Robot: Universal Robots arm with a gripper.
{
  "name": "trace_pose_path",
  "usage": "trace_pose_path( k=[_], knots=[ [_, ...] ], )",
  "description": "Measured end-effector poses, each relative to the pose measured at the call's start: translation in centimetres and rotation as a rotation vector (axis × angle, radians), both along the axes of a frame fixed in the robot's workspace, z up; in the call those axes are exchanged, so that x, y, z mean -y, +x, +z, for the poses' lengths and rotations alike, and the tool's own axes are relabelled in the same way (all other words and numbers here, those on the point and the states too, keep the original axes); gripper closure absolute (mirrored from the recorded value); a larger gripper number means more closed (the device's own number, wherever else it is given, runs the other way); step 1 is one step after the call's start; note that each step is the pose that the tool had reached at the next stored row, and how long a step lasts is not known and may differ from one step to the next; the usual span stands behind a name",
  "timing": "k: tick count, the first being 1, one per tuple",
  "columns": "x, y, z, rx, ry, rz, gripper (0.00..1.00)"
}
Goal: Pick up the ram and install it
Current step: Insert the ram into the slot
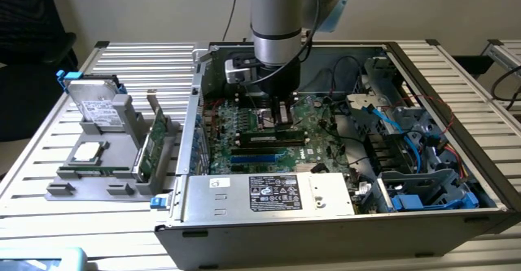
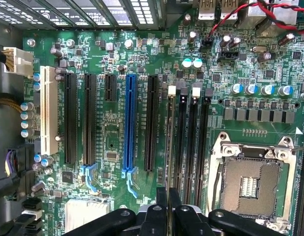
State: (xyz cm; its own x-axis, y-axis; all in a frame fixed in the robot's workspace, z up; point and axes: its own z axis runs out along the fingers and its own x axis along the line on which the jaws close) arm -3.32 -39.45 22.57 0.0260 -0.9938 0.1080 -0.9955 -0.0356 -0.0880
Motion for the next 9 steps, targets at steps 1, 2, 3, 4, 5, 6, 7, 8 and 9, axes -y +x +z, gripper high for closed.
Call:
trace_pose_path(
  k=[1, 2, 3, 4, 5, 6, 7, 8, 9],
  knots=[
    [-0.01, 0.0, -0.04, 0.0009, 0.0, 0.0, 0.87],
    [0.0, -0.01, -0.06, 0.0016, -0.0003, 0.0, 0.87],
    [-0.02, -0.01, -0.09, 0.0022, -0.0003, 0.0, 0.87],
    [-0.03, -0.02, -0.11, 0.0029, -0.0003, 0.0, 0.87],
    [-0.04, -0.02, -0.11, 0.0036, -0.0004, 0.0, 0.87],
    [-0.05, -0.04, -0.12, 0.0049, -0.0004, 0.0, 0.87],
    [-0.05, -0.05, -0.12, 0.0054, -0.0004, 0.0, 0.87],
    [-0.05, -0.06, -0.12, 0.0059, -0.0005, 0.0, 0.87],
    [-0.05, -0.07, -0.13, 0.0065, -0.0004, 0.0, 0.87]
  ],
)
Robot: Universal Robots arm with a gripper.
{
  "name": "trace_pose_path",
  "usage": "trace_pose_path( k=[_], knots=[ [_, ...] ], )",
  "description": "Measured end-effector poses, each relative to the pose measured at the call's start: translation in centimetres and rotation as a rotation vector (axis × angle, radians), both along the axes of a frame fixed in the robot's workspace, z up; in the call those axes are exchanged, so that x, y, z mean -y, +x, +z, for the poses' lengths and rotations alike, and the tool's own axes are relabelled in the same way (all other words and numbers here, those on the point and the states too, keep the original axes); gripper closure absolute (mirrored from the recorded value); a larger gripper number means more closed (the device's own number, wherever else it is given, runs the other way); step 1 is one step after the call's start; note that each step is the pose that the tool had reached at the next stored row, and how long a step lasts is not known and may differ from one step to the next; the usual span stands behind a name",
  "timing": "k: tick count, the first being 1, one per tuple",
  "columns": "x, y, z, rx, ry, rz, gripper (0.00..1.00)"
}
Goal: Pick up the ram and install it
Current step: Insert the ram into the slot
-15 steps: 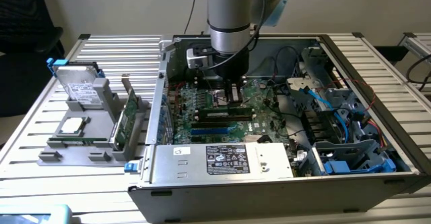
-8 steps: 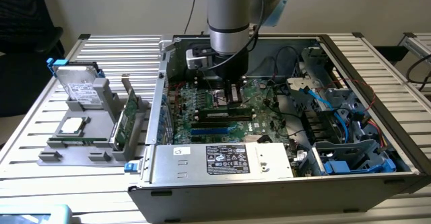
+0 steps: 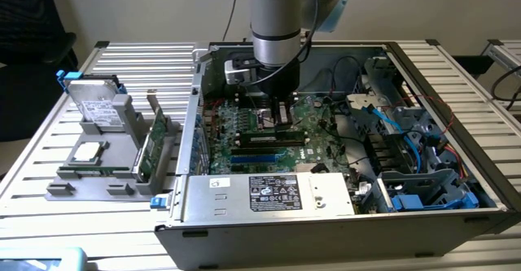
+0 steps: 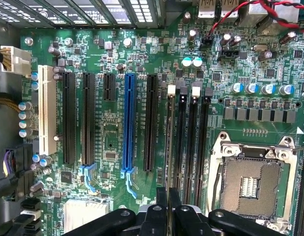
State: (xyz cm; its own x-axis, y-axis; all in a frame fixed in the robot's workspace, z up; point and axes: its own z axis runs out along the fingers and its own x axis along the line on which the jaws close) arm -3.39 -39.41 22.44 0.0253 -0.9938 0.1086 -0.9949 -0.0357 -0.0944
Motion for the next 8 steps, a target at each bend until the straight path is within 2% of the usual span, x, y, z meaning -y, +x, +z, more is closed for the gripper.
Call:
trace_pose_path(
  k=[8],
  knots=[
    [0.0, -0.05, -0.01, 0.0012, -0.001, 0.0, 0.85]
  ],
)
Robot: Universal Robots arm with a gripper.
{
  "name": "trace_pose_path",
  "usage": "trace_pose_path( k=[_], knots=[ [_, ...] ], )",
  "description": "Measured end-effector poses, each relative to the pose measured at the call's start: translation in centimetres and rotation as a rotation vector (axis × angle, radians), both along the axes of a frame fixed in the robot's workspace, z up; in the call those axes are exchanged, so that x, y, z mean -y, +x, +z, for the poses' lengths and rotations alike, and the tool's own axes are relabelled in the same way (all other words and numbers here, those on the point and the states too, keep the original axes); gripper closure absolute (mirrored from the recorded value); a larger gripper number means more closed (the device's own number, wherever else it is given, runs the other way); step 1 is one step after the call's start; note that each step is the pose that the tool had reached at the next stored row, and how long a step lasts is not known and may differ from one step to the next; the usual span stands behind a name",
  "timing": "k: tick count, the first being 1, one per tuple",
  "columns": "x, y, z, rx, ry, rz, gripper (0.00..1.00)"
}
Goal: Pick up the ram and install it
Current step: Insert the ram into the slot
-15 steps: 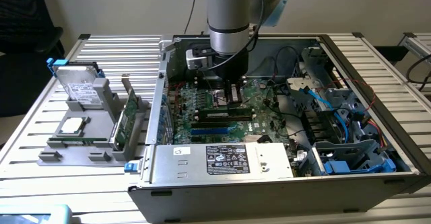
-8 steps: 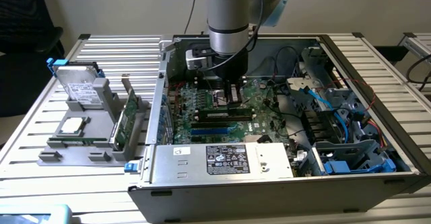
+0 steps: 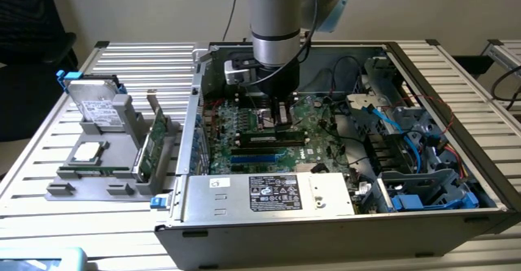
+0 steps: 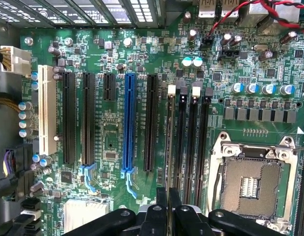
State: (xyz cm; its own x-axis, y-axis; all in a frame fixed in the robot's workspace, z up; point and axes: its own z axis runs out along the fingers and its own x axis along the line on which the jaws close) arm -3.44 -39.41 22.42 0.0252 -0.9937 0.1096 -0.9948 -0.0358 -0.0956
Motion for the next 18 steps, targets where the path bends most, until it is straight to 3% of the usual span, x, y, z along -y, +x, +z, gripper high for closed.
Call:
trace_pose_path(
  k=[3, 4, 11, 13, 18],
  knots=[
    [0.0, 0.0, 0.0, 0.0005, -0.0001, 0.0, 0.79],
    [0.0, 0.0, 0.0, 0.0006, 0.0, 0.0, 0.73],
    [0.01, 0.5, 1.54, -0.0014, -0.001, 0.0, 0.73],
    [0.01, 0.7, 2.01, -0.0075, -0.0011, 0.0, 0.73],
    [0.04, 1.4, 3.17, -0.0307, -0.0013, 0.0, 0.73]
  ],
)
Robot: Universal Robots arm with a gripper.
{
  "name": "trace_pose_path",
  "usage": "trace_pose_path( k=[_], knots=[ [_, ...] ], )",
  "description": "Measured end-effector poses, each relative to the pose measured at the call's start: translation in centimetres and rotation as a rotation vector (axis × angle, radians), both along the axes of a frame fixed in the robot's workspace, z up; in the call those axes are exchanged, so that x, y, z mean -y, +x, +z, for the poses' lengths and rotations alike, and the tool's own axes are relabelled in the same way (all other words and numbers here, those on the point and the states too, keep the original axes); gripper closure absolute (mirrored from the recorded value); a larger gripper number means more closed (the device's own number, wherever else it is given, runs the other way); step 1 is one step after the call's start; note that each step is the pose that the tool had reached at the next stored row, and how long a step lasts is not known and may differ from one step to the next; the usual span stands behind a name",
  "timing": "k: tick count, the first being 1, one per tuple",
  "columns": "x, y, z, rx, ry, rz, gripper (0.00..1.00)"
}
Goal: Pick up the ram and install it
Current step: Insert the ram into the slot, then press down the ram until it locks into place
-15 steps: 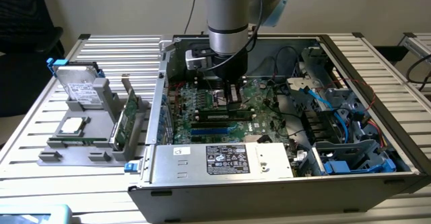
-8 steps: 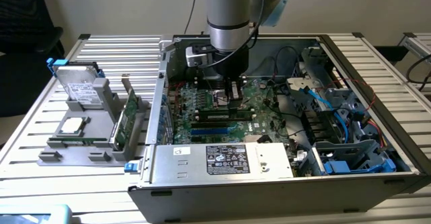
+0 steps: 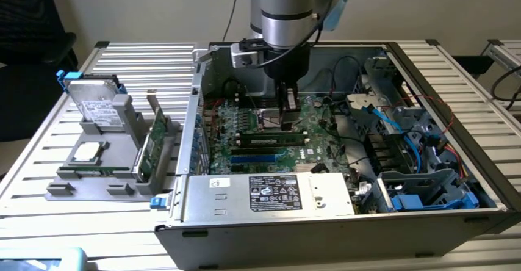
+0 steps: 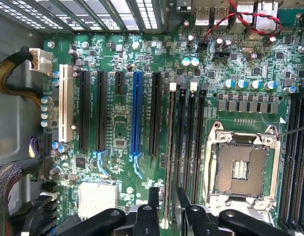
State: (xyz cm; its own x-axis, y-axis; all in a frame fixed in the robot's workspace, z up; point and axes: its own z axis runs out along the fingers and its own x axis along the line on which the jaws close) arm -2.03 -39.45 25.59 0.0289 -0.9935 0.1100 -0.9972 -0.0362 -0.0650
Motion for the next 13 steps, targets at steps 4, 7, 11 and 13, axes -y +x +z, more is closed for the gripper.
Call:
trace_pose_path(
  k=[4, 7, 11, 13],
  knots=[
    [0.1, 0.38, 0.02, -0.0092, 0.0002, 0.0, 0.73],
    [0.1, 0.39, 0.02, -0.0093, 0.0002, 0.0, 0.73],
    [0.11, 0.38, 0.02, -0.0093, 0.0002, 0.0, 0.73],
    [0.11, 0.39, 0.02, -0.0093, 0.0002, 0.0, 0.73]
  ],
)
